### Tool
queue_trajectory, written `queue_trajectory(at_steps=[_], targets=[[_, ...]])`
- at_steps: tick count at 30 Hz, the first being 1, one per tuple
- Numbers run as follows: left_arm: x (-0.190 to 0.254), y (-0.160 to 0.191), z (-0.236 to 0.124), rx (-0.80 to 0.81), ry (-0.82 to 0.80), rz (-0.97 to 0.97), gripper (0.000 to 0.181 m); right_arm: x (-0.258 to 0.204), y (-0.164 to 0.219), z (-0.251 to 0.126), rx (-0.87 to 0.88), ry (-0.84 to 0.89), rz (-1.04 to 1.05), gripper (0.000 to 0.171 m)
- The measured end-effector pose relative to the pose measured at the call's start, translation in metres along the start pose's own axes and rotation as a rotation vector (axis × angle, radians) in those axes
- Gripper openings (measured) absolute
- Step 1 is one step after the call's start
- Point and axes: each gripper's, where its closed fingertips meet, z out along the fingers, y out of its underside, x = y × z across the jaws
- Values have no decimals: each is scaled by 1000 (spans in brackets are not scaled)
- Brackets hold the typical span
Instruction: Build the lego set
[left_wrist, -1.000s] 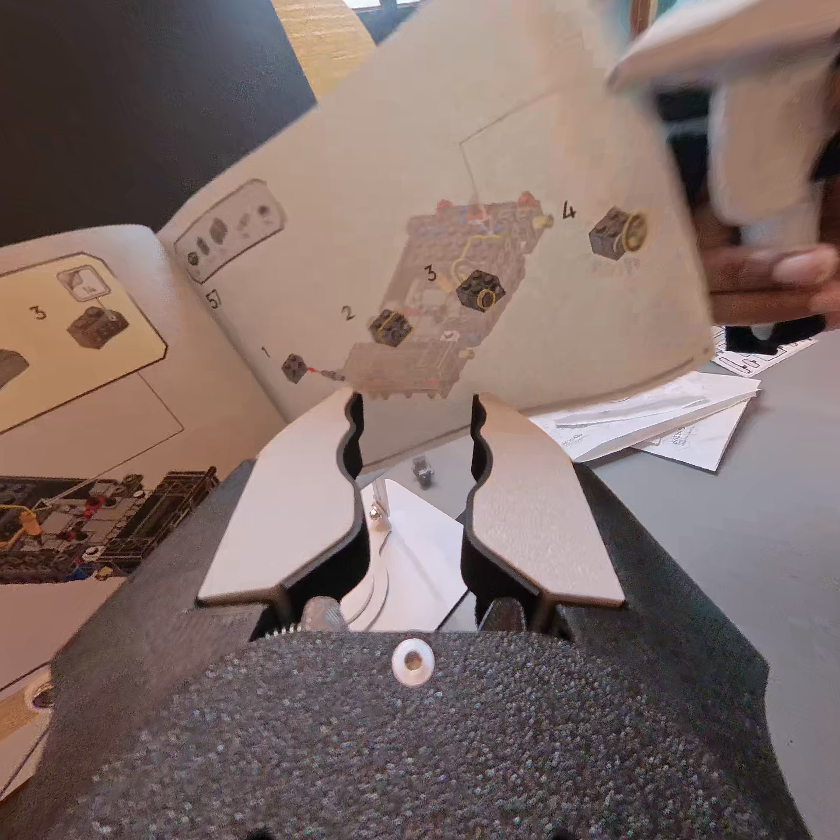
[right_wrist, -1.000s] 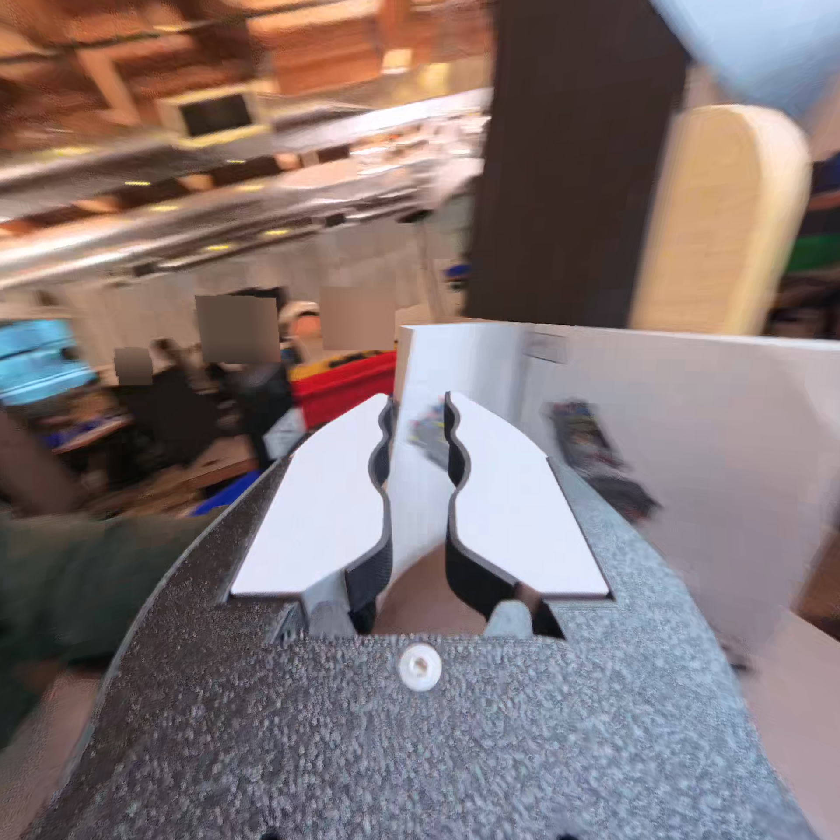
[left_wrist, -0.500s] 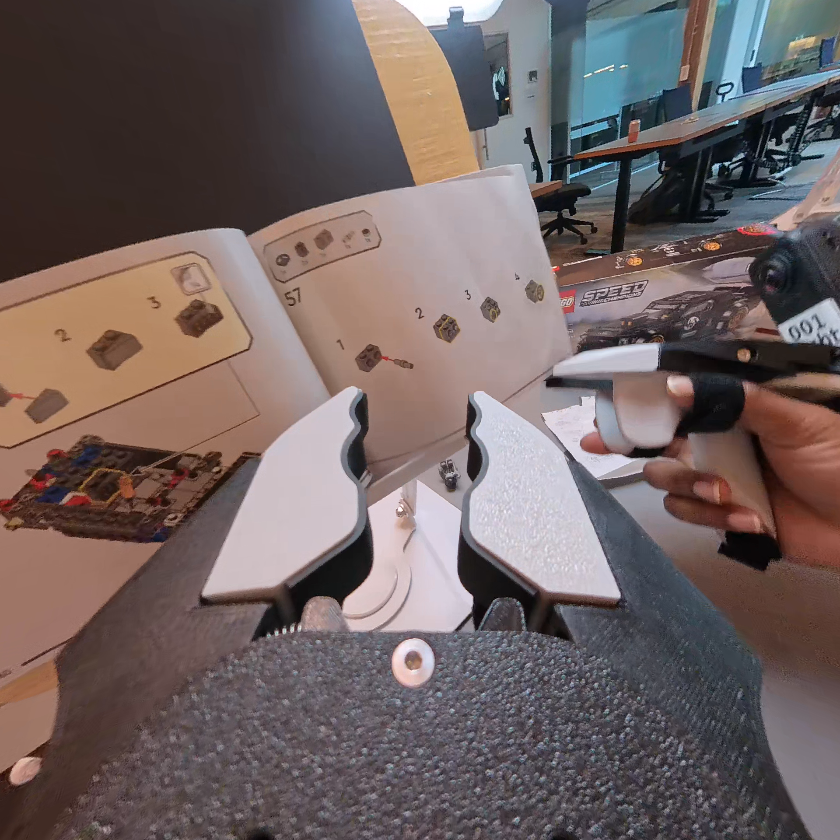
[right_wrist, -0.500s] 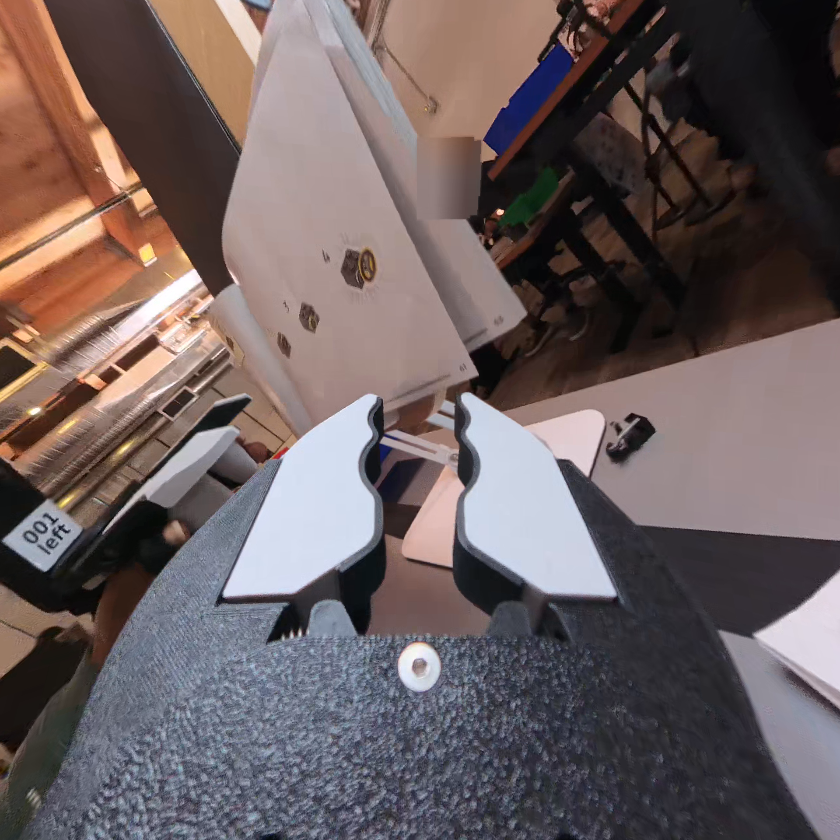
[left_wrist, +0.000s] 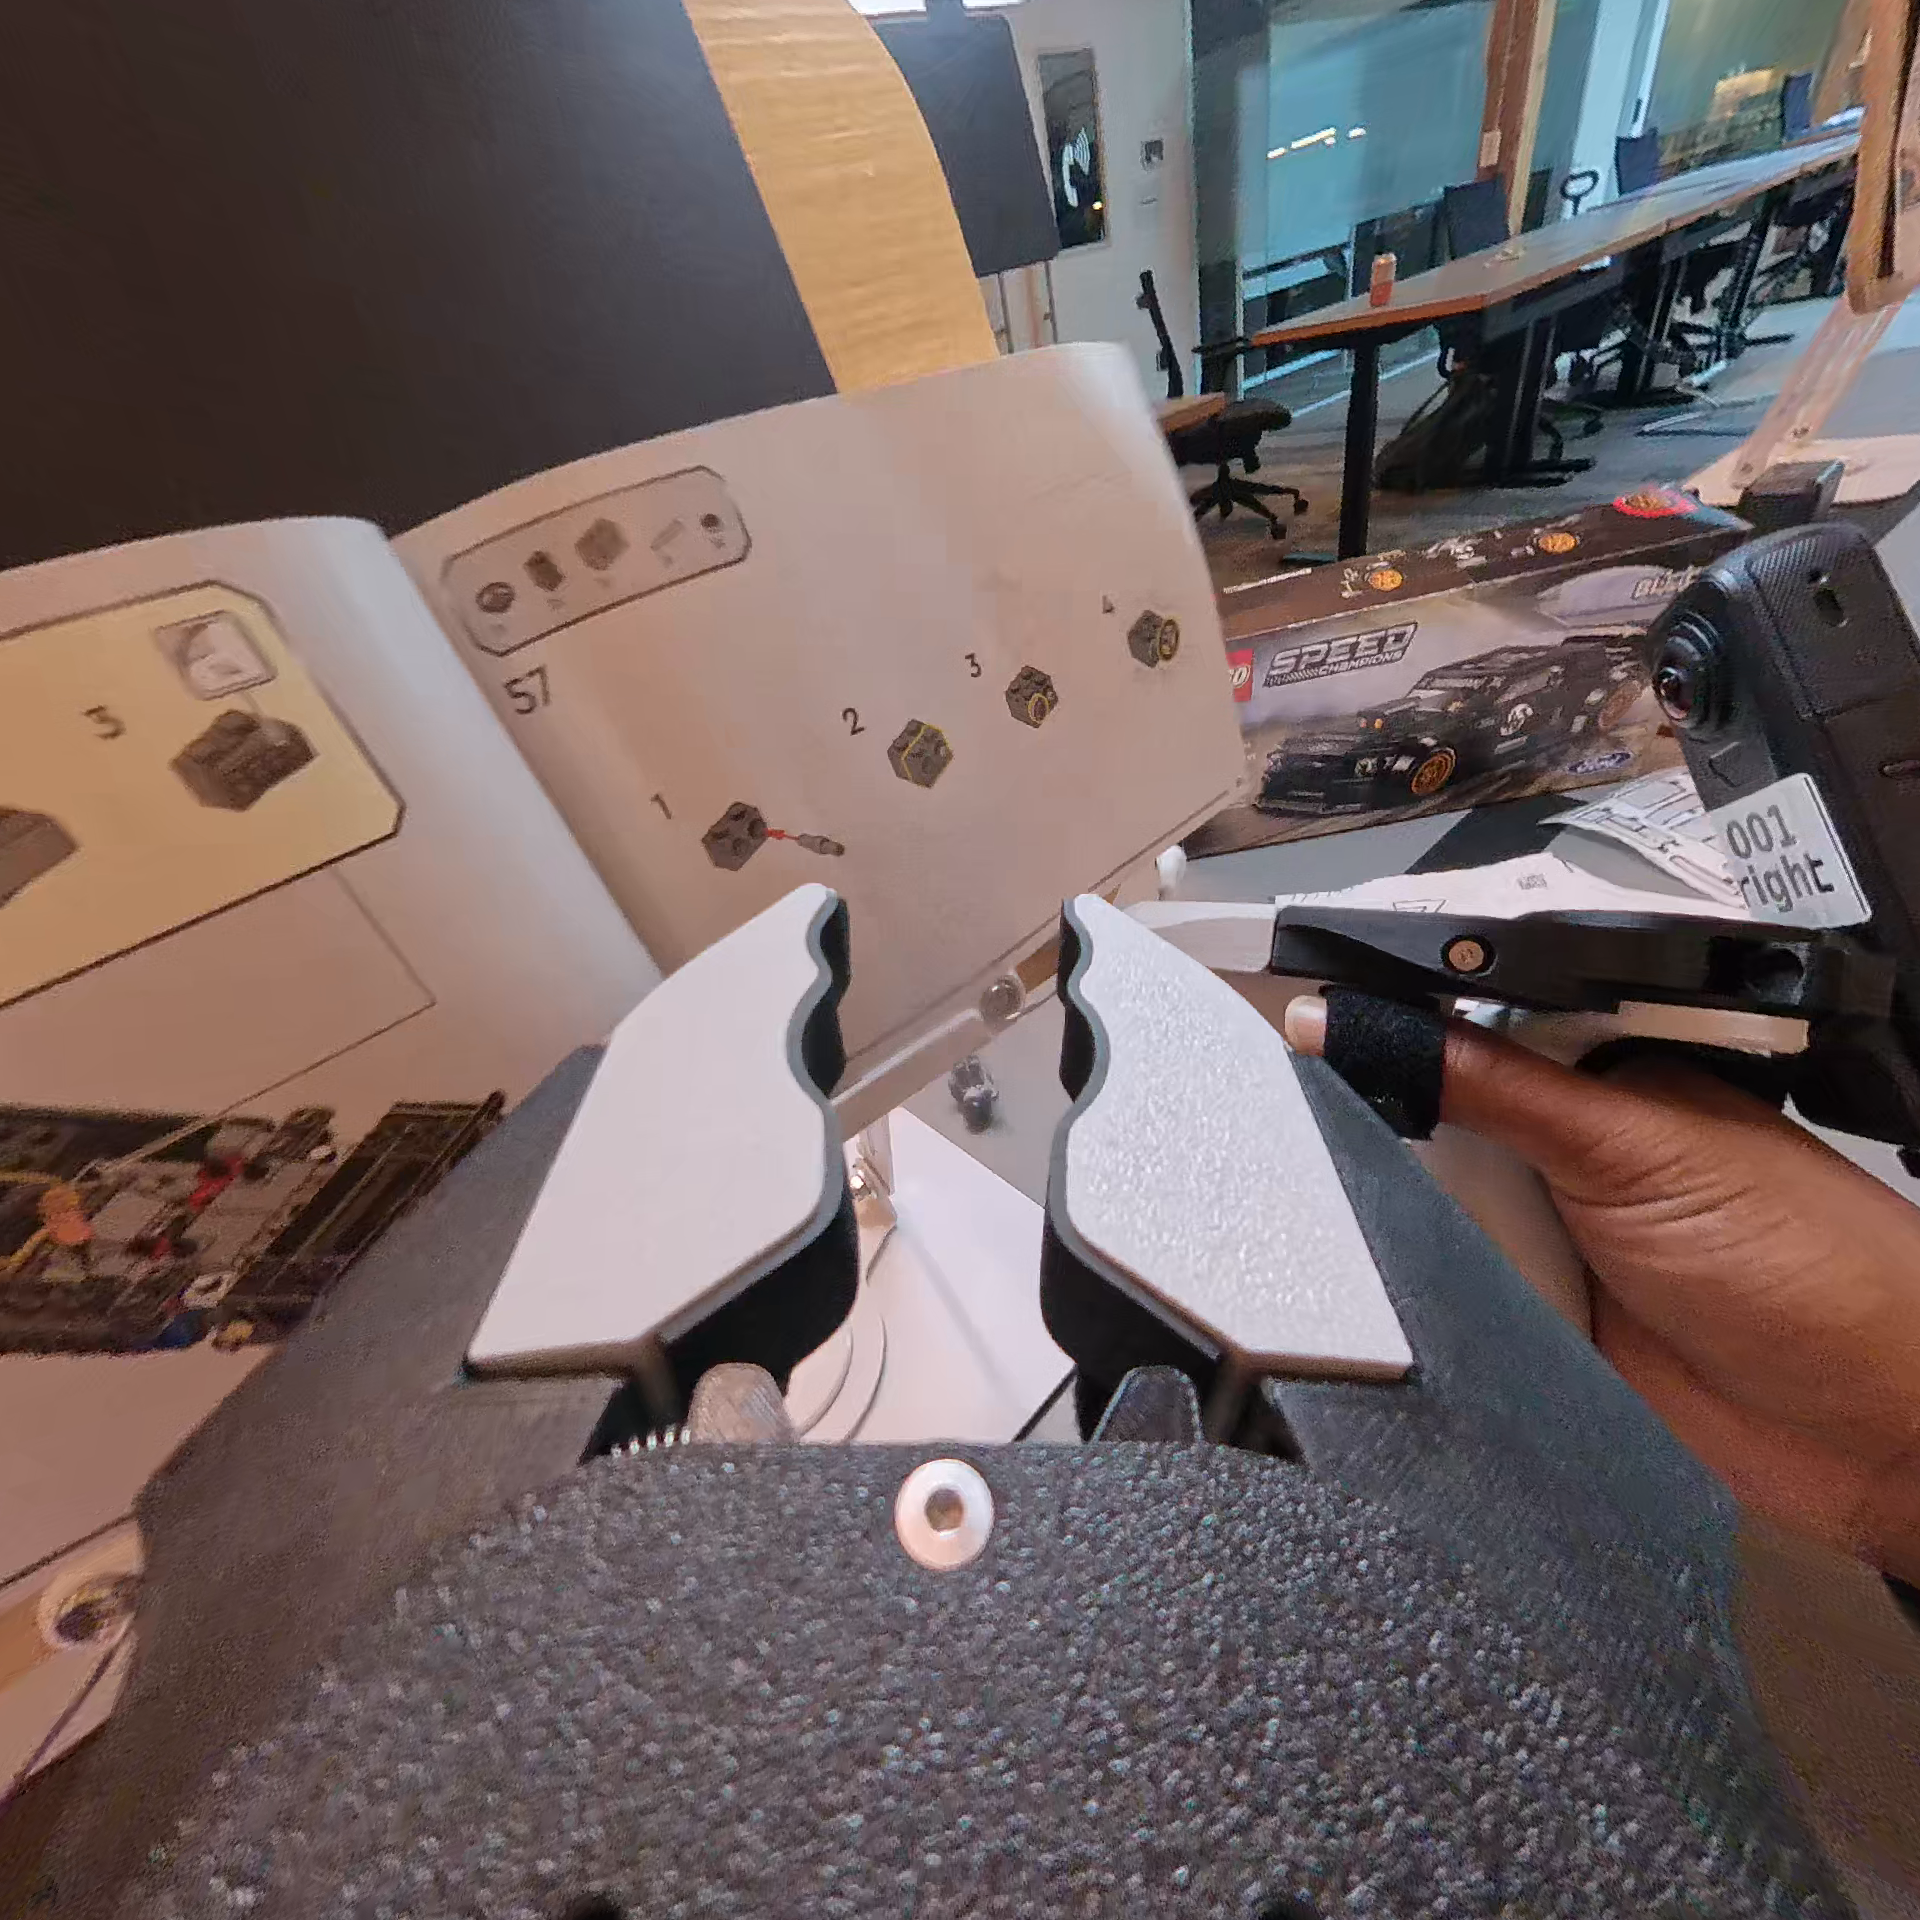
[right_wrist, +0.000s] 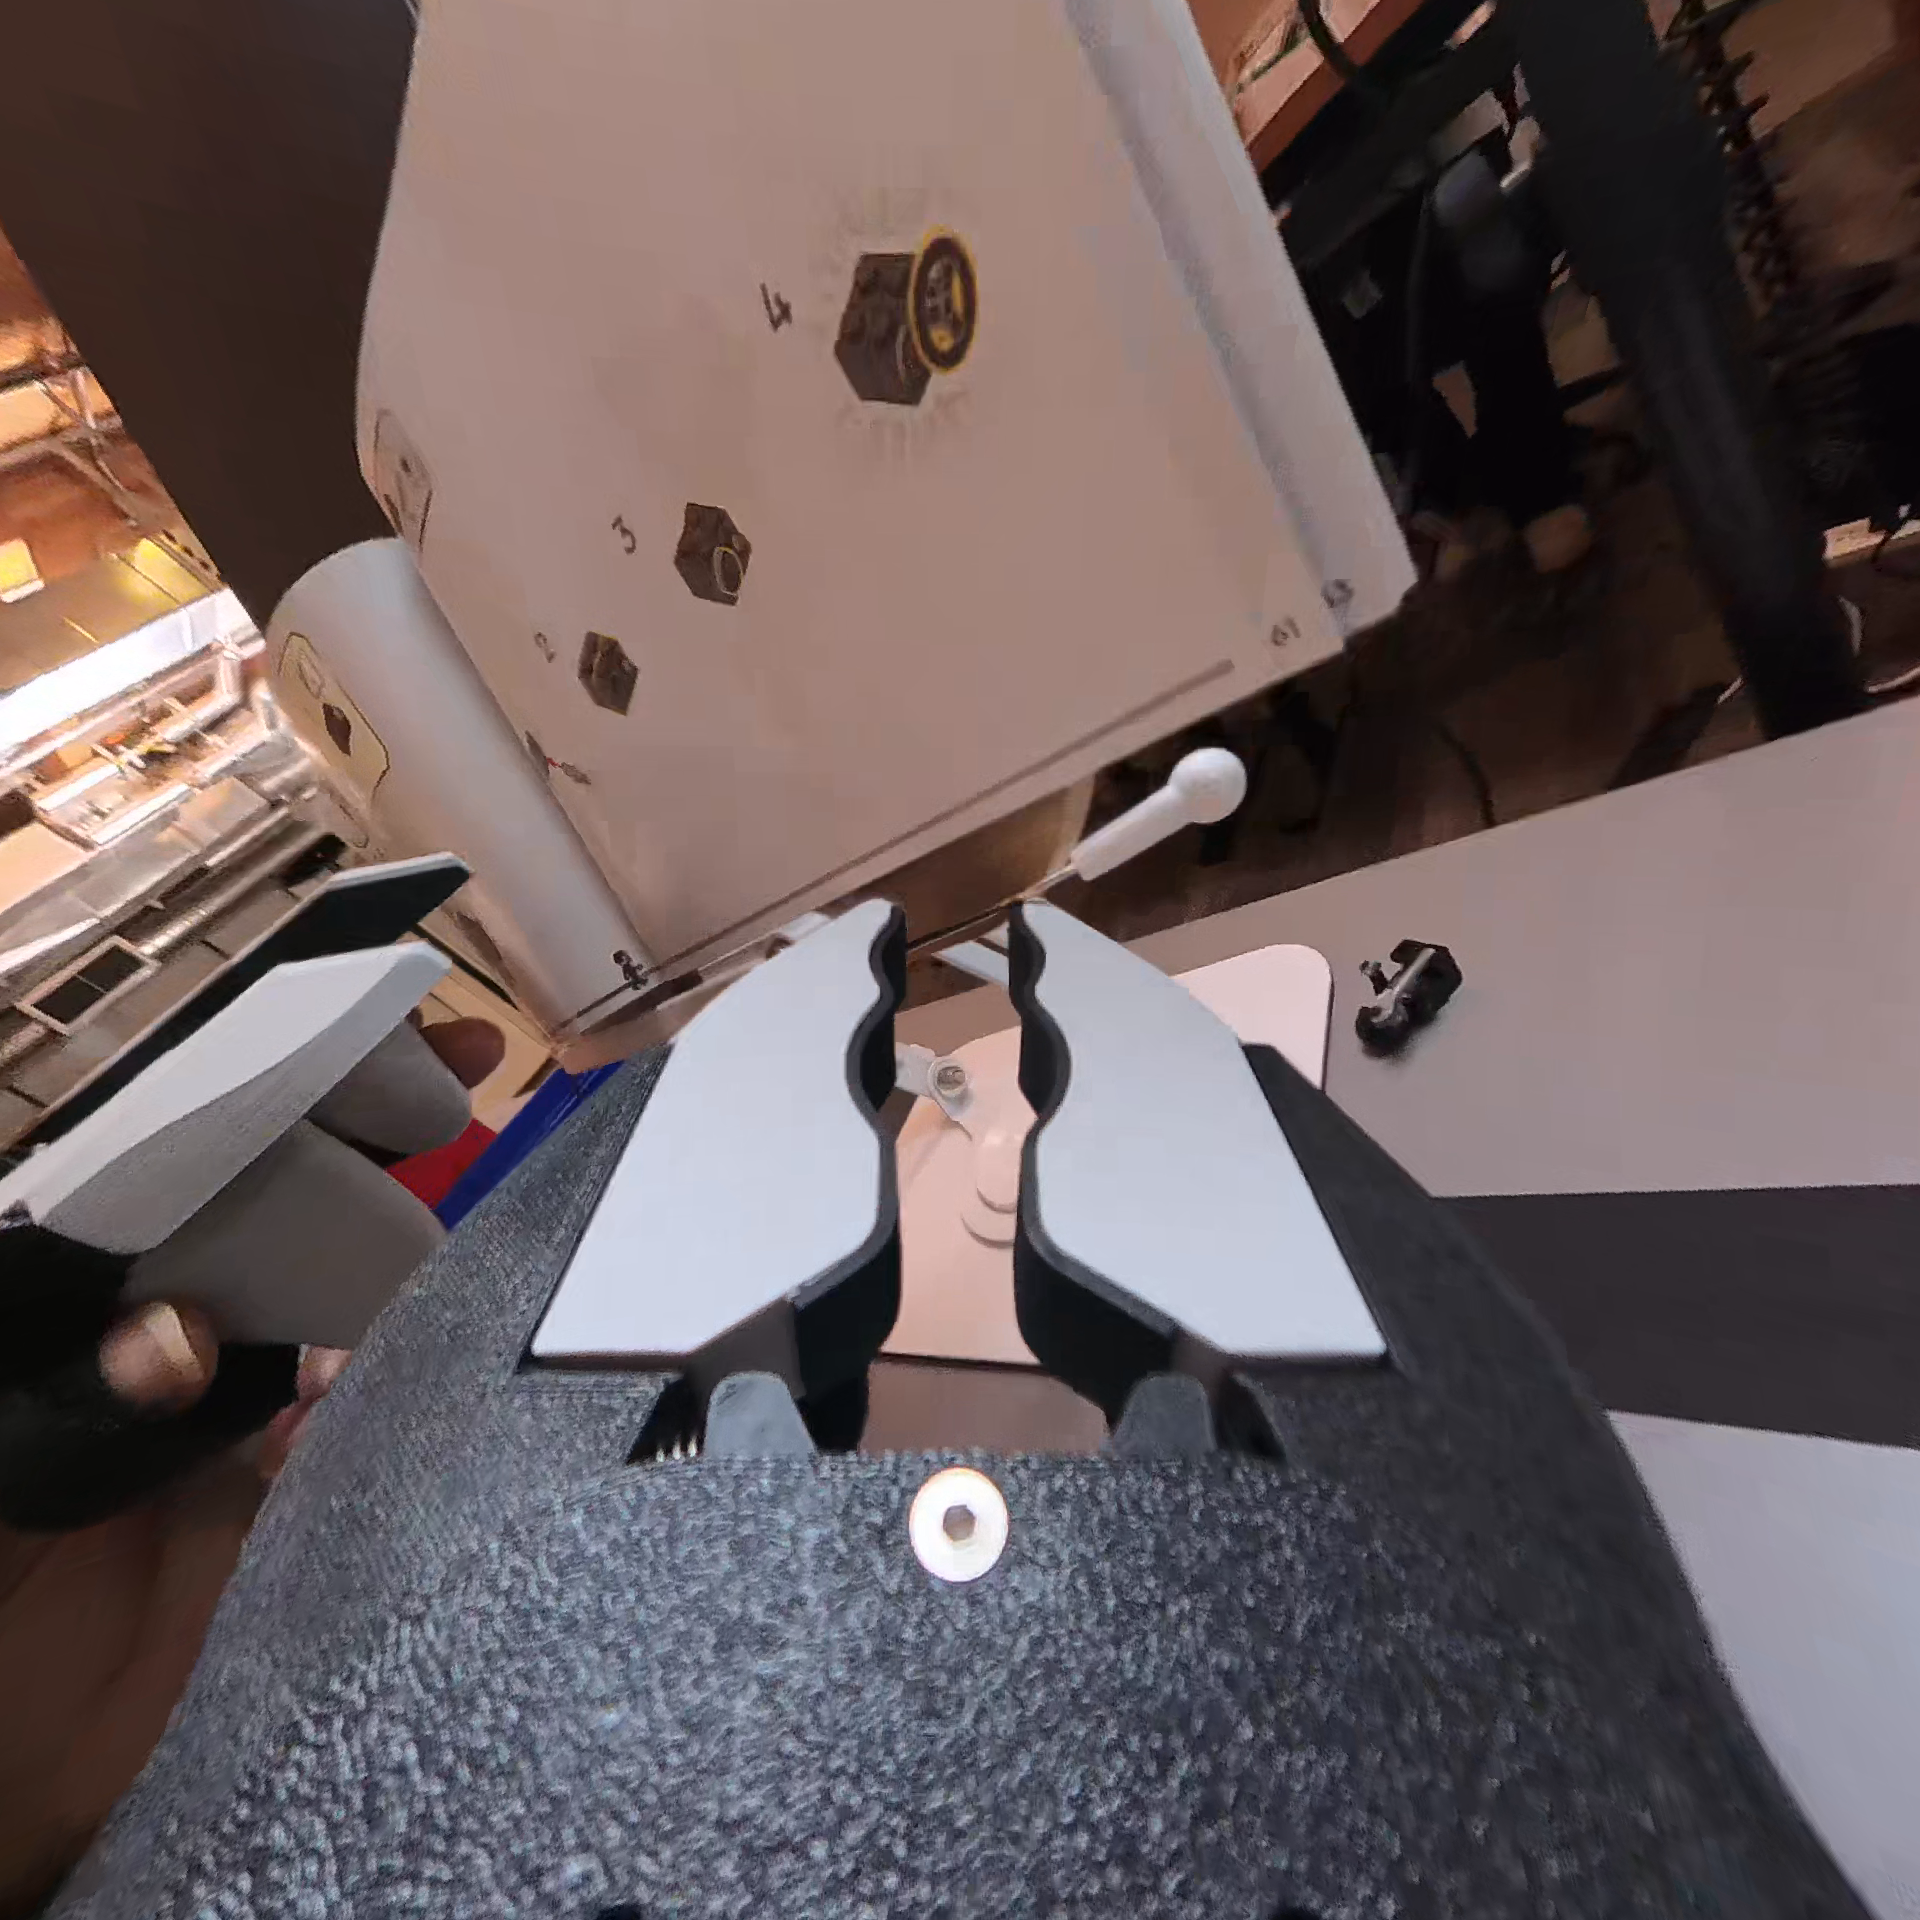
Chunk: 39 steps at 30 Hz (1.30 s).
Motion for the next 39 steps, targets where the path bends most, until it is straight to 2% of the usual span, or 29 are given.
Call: queue_trajectory(at_steps=[3, 5, 8, 11, 17, 23, 26, 28, 31, 35, 39], targets=[[4, 2, 10, -35, 6, 37, 34, 3, 4, 1, 14, -40, 120, 19], [3, 3, 17, -55, -13, 68, 25, 2, 4, 1, 41, -86, 234, 16], [-9, 9, 29, -128, -115, 148, 12, 0, 3, -2, 107, -166, 417, 9], [-17, 21, 41, -204, -170, 181, 2, -5, 0, -7, 193, -157, 392, 6], [-19, 21, 49, -208, -183, 171, 0, -16, -10, -10, 240, -29, 42, 4], [-16, 20, 47, -158, -113, 127, 0, -39, -22, 2, 149, 86, -633, 5], [-10, 20, 43, -133, -35, 98, 1, -52, -19, 13, 63, 80, -942, 5], [-15, 18, 34, -103, -53, 86, 5, -56, -16, 18, 17, 73, -1098, 5], [-19, 17, 12, -23, -77, 14, 6, -57, -14, 20, -6, 84, -1279, 6], [-32, 35, -16, -5, -142, -59, 6, -62, -10, 24, -49, 88, -1497, 6], [-49, 50, -37, 1, -172, -194, 7, -63, -7, 31, -131, 69, -1605, 7]])
